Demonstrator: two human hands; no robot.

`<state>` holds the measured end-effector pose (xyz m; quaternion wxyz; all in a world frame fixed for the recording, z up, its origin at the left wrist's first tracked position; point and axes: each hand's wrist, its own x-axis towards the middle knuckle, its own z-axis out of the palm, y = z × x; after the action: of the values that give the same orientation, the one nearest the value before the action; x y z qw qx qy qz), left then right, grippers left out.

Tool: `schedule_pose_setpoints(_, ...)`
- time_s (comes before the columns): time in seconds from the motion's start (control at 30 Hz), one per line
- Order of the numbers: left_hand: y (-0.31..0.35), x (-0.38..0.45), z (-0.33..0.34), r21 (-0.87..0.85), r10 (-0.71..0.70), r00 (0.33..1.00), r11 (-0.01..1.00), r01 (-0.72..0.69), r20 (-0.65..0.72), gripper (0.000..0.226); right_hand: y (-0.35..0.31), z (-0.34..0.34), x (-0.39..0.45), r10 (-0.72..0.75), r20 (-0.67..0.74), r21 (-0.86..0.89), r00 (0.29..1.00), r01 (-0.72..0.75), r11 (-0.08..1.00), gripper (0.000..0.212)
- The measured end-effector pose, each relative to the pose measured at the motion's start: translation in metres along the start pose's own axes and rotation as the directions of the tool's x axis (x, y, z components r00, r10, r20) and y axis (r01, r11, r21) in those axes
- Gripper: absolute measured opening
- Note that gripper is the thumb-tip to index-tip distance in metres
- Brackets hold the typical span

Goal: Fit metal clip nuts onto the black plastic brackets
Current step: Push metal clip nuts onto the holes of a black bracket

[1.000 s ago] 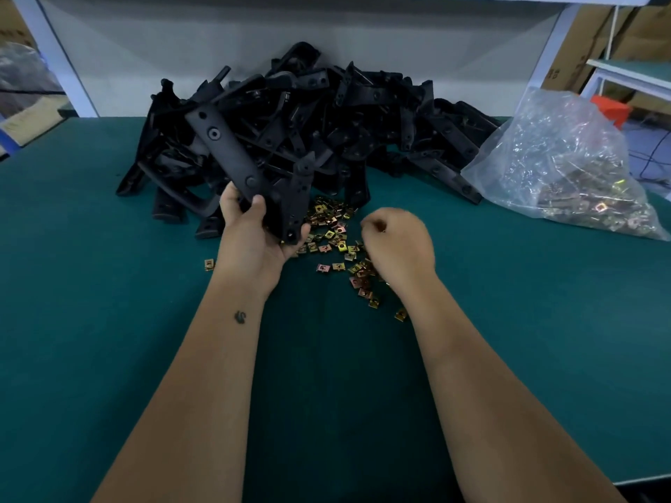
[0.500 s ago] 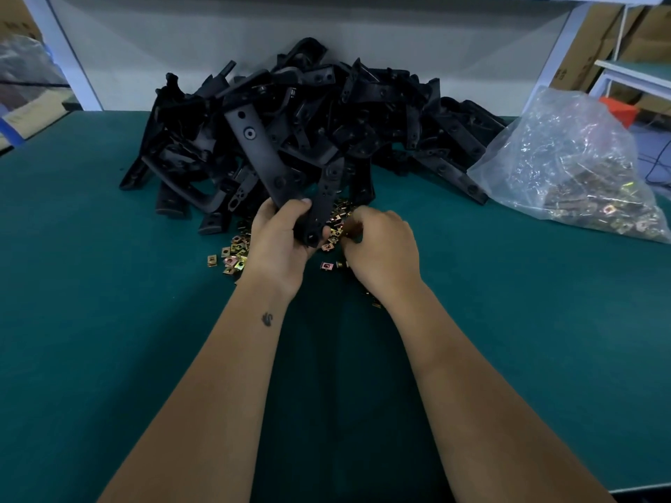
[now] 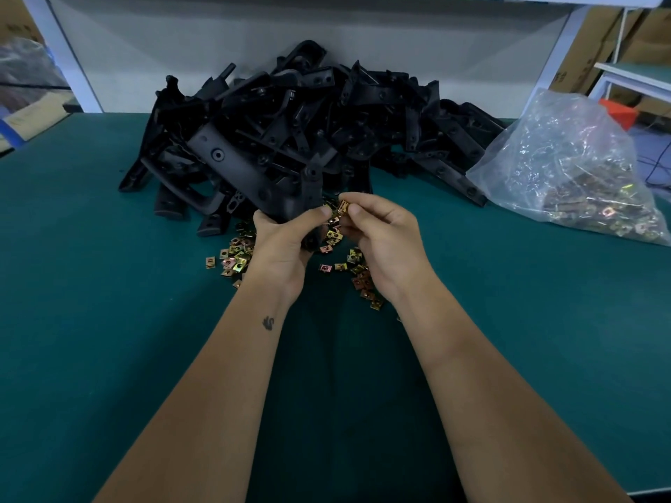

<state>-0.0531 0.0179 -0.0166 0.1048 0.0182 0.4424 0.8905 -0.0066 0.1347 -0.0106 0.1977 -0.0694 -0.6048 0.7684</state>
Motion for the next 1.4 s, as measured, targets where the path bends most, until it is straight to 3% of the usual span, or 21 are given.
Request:
schedule_pose_setpoints(0.27, -0.0035, -0.0037, 0.0034, 0.1, 0.014, 0.999, 0.995, -0.018, 0.041, 0.067, 0.0021, 0.0029, -0.0015, 0.025, 0.055, 0.002, 0.998, -0.025, 1.0, 0.027)
schedule_pose_setpoints(0.43, -0.0025, -0.0008, 0.0037, 0.015, 0.034, 0.998, 0.999, -0.033, -0.054, 0.048, 0.0041, 0.0036, -0.0021, 0.03, 0.097, -0.033, 0.995, -0.027, 0.999, 0.027)
schedule_pose_setpoints(0.57, -0.0009, 0.0012, 0.0021, -0.019, 0.045, 0.995, 0.999, -0.047, -0.088, 0.048, 0.0032, 0.0026, -0.0026, 0.049, 0.119, 0.045, 0.992, -0.055, 0.997, 0.025)
schedule_pose_setpoints(0.73, 0.0031, 0.0033, -0.0027, -0.04, 0.071, 0.985, 0.996, -0.078, -0.158, 0.049, 0.0033, 0.0003, -0.001, 0.015, 0.047, 0.12, 0.999, -0.021, 0.993, 0.018)
schedule_pose_setpoints(0.87, 0.0042, 0.0019, -0.0015, -0.06, 0.022, 0.985, 0.998, -0.033, -0.173, 0.041, 0.0032, -0.0028, 0.0003, 0.016, 0.043, 0.168, 0.999, -0.023, 0.986, 0.016)
schedule_pose_setpoints(1.17, -0.0012, -0.0017, 0.0041, 0.098, -0.018, 0.995, 0.995, 0.027, -0.099, 0.041, 0.0007, -0.0036, -0.0007, 0.041, 0.037, 0.262, 0.998, -0.05, 0.964, 0.014)
schedule_pose_setpoints(1.4, -0.0018, -0.0025, 0.0042, 0.012, -0.096, 0.994, 0.995, 0.097, -0.06, 0.037, -0.0013, -0.0047, 0.0, 0.064, 0.058, 0.268, 0.996, -0.078, 0.96, 0.022)
